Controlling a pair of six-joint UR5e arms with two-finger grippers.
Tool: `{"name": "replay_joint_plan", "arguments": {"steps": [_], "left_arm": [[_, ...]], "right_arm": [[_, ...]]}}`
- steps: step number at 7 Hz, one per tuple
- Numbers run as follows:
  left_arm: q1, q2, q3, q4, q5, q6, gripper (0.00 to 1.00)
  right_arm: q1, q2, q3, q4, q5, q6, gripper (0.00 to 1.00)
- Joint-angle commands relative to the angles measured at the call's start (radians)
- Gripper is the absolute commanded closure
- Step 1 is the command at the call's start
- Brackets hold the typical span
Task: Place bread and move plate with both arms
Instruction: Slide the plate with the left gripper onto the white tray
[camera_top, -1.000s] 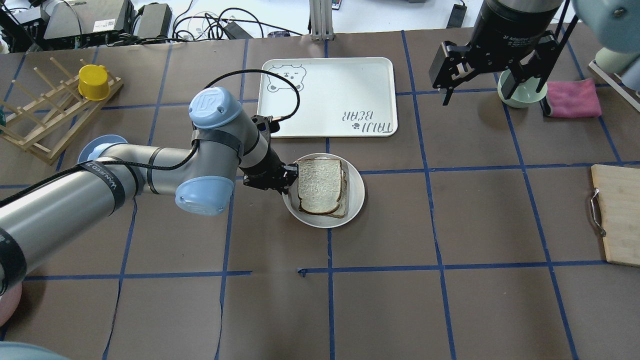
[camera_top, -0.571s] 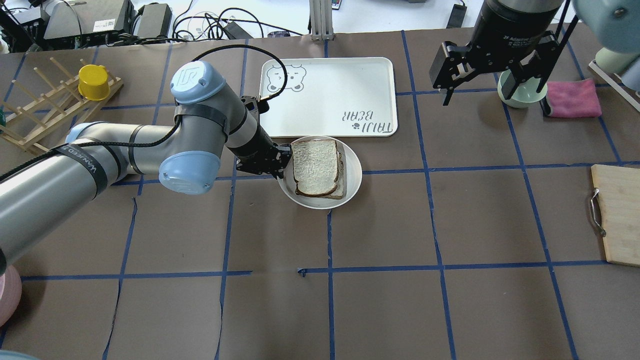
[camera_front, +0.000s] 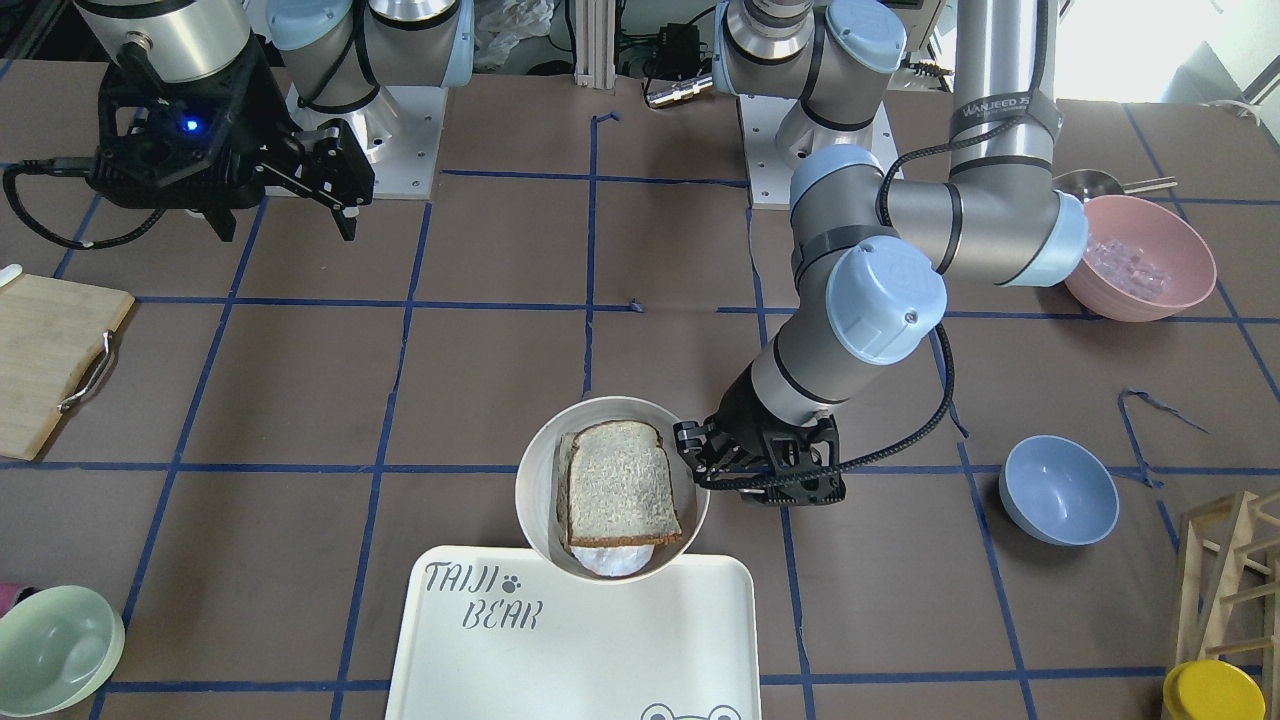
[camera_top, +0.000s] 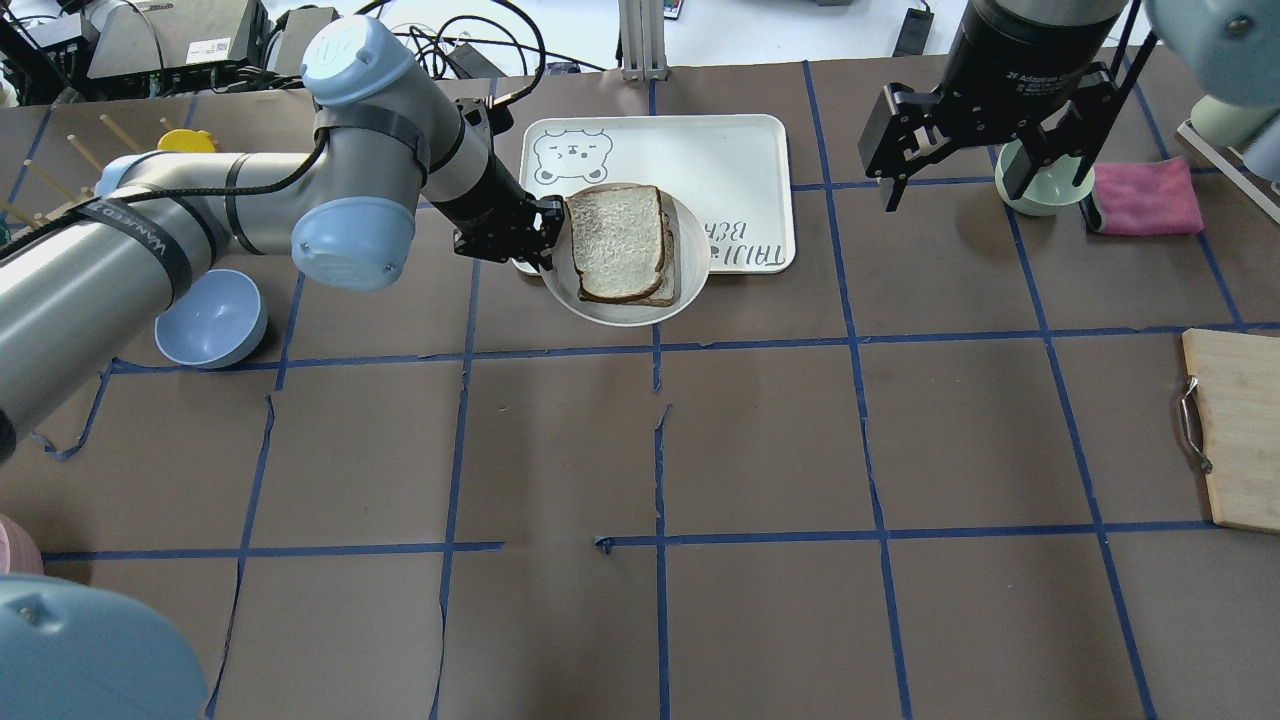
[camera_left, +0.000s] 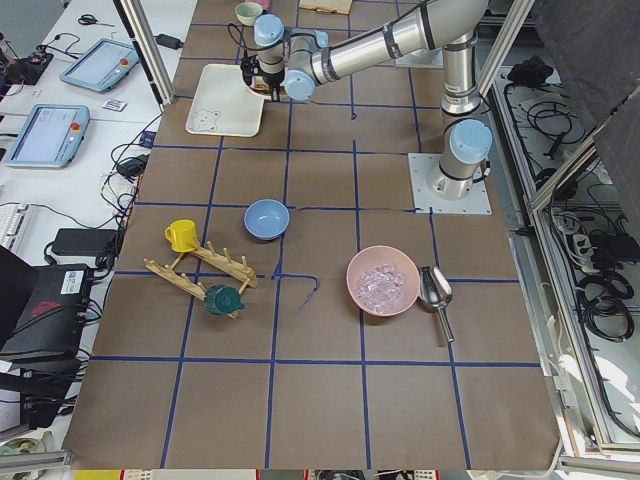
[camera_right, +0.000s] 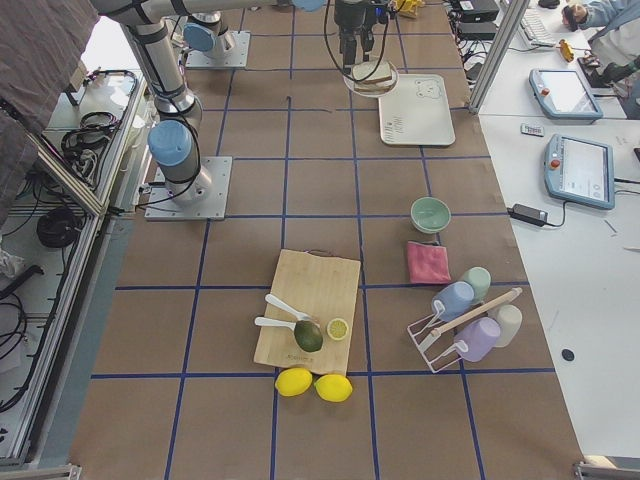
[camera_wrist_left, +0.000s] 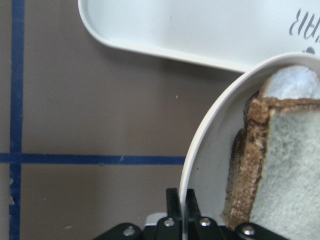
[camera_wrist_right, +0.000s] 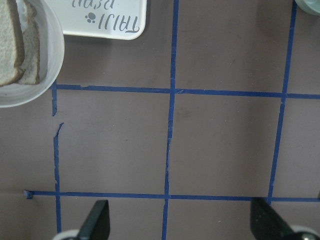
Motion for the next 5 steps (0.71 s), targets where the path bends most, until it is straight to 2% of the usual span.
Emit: {"name": "replay_joint_plan", "arguments": {"steps": [1, 3, 5], "left_arm": [[0.004, -0.143, 0.174, -0.024, -0.009, 0.091, 1.00], [0.004, -0.275, 0.329, -0.022, -0.056, 0.128, 1.00], [0.002, -0.366, 0.397, -0.010, -0.113, 0.155, 1.00]], "right_arm": [[0.000, 0.000, 0.000, 0.000, 0.001, 0.002, 0.00], [0.000, 0.000, 0.000, 0.000, -0.001, 0.002, 0.00], [-0.003, 0.000, 0.000, 0.000, -0.001, -0.001, 0.00]]}}
